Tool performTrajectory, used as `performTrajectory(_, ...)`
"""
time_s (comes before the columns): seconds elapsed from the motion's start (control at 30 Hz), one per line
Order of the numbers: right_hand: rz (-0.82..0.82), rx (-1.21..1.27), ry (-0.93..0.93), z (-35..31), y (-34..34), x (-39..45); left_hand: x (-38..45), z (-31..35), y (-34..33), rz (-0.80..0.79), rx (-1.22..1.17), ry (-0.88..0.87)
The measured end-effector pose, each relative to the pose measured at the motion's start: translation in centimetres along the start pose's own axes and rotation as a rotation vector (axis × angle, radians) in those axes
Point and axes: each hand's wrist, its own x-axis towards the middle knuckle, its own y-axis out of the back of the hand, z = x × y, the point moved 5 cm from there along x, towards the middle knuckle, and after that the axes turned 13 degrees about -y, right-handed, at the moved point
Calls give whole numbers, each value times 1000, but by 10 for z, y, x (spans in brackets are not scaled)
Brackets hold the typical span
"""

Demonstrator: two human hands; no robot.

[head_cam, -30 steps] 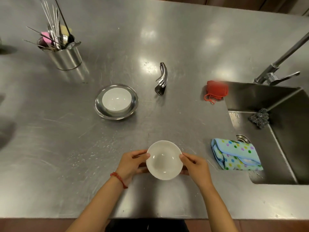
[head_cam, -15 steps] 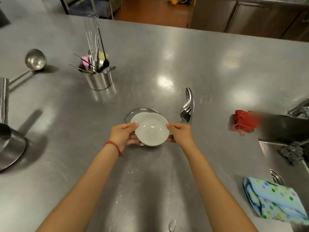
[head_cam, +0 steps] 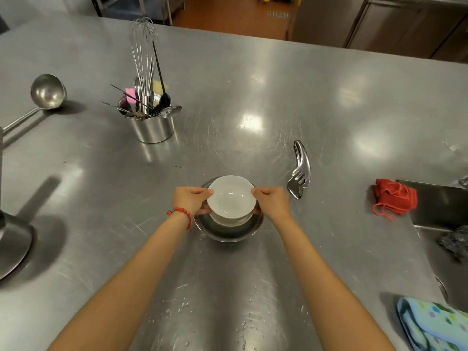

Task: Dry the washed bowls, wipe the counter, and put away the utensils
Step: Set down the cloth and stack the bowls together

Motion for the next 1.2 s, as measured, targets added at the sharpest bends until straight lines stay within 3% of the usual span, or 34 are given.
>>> performTrajectory(0.33,64,-242,114,-2,-4,2,10,-6,4,46,176,-89)
performTrajectory(0.9,54,-166,158,9,1,-1,1,-24,10,65,146,-161)
performTrajectory(1.0,149,-194,186,13,9,0,3,-22,20,144,138,-218)
performTrajectory(1.1,255,-145,136,25,25,2,1,-22,36,236,269,-297)
performTrajectory(1.2,174,-211,42,40,23,6,0,-33,38,194,318,-219)
